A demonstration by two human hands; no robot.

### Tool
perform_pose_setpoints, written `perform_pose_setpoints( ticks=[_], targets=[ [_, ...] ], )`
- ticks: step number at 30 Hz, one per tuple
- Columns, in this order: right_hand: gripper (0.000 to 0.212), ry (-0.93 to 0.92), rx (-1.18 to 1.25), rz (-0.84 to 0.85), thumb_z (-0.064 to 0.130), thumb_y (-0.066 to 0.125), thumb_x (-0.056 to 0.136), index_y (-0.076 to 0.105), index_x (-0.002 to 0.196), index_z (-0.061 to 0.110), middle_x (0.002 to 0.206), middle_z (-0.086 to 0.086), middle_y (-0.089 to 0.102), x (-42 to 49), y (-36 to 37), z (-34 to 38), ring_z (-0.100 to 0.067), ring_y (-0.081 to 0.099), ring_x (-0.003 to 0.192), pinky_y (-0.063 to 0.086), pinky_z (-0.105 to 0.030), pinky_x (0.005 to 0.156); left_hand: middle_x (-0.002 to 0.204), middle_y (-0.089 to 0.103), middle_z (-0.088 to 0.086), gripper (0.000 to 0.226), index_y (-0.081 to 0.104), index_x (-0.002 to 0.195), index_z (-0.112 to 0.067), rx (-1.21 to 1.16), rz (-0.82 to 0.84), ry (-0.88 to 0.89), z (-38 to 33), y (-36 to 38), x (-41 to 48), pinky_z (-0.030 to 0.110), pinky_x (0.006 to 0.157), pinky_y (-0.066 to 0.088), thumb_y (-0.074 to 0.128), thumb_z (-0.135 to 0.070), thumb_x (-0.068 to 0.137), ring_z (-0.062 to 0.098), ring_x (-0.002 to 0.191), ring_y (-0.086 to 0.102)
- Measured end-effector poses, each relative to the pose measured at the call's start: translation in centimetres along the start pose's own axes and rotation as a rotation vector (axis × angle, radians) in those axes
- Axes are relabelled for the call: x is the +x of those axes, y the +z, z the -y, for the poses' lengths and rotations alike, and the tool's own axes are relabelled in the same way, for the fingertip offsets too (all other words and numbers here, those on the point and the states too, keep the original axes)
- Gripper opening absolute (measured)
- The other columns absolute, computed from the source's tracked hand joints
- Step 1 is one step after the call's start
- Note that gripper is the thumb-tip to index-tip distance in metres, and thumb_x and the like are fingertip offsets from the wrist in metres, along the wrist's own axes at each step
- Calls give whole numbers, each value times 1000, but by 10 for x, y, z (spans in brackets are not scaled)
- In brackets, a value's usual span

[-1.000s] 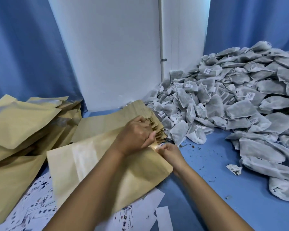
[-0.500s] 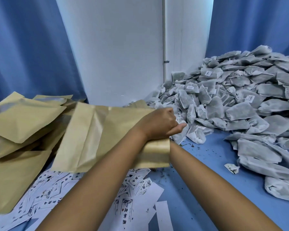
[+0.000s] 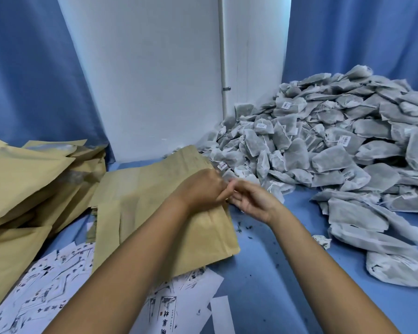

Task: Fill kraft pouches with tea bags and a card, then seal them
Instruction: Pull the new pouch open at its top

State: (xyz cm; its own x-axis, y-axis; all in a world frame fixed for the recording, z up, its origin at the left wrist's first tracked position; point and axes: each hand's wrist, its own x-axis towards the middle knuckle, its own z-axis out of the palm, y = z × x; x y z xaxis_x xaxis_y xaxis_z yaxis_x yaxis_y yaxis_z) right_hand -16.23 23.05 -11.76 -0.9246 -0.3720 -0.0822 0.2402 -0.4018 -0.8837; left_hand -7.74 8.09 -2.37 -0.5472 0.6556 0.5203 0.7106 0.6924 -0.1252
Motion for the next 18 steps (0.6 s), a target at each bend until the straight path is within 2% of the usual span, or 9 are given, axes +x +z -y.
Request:
perform_pose_setpoints(
  ticks=[1,2,4,5,8,12,14,16,18],
  targets=[
    [24,-85,-45,-98,9,63,88,63,111,2,117,-22,60,-1,-10,3,-24,65,97,55,-31,86,40,46,18,40,46,45,-5,-6,-36,13,0,2,1,30,40,41,57,-6,83,29,35,46],
    [25,-150,-258,-271,16,70,83,65,107,11,117,-17,60,-5,-19,7,-20,64,95,55,-27,78,40,45,18,44,37,45,-12,-21,-60,6,-1,5,3,32,39,42,56,-7,85,29,34,44],
    [55,-168,-808,-544,37,79,73,58,122,26,136,-8,44,-2,-39,9,-24,48,119,45,-38,95,43,44,20,47,24,51,-19,-64,-83,-36,-5,11,8,38,44,43,49,-11,90,30,37,41],
    [68,-127,-1001,-575,46,79,69,51,130,33,145,-4,33,4,-46,5,-28,34,132,36,-46,104,44,44,20,46,26,51,-18,-82,-100,-49,-7,15,11,38,47,42,48,-12,90,29,38,39],
    [87,2,-1275,-492,58,73,66,35,141,39,157,-2,9,22,-51,-3,-40,3,143,16,-58,112,43,45,19,50,46,43,0,-110,-128,-64,-11,26,15,33,46,38,48,-12,91,28,38,41],
    [104,112,-1404,-537,68,68,60,17,147,42,159,-5,-6,49,-60,-6,-47,-18,140,-2,-70,106,44,41,17,53,47,45,2,-157,-155,-46,-5,39,13,38,49,46,36,-20,92,27,44,41],
    [104,120,-1377,-483,63,71,62,17,148,40,159,-6,-4,61,-66,-2,-47,-17,140,0,-70,107,45,40,18,54,46,46,2,-182,-159,-67,0,45,12,43,53,46,34,-22,93,26,46,35],
    [96,74,-1358,-390,50,75,66,25,147,36,156,-5,9,67,-72,2,-45,-6,141,9,-66,111,43,39,17,55,44,46,1,-201,-157,-80,1,47,11,46,60,49,32,-23,94,22,47,26],
    [89,18,-1389,-402,39,72,70,28,147,33,150,-5,26,65,-75,1,-43,8,140,19,-60,110,42,39,16,56,43,46,1,-234,-155,-114,4,49,9,48,69,51,31,-24,94,19,46,22]
  ],
)
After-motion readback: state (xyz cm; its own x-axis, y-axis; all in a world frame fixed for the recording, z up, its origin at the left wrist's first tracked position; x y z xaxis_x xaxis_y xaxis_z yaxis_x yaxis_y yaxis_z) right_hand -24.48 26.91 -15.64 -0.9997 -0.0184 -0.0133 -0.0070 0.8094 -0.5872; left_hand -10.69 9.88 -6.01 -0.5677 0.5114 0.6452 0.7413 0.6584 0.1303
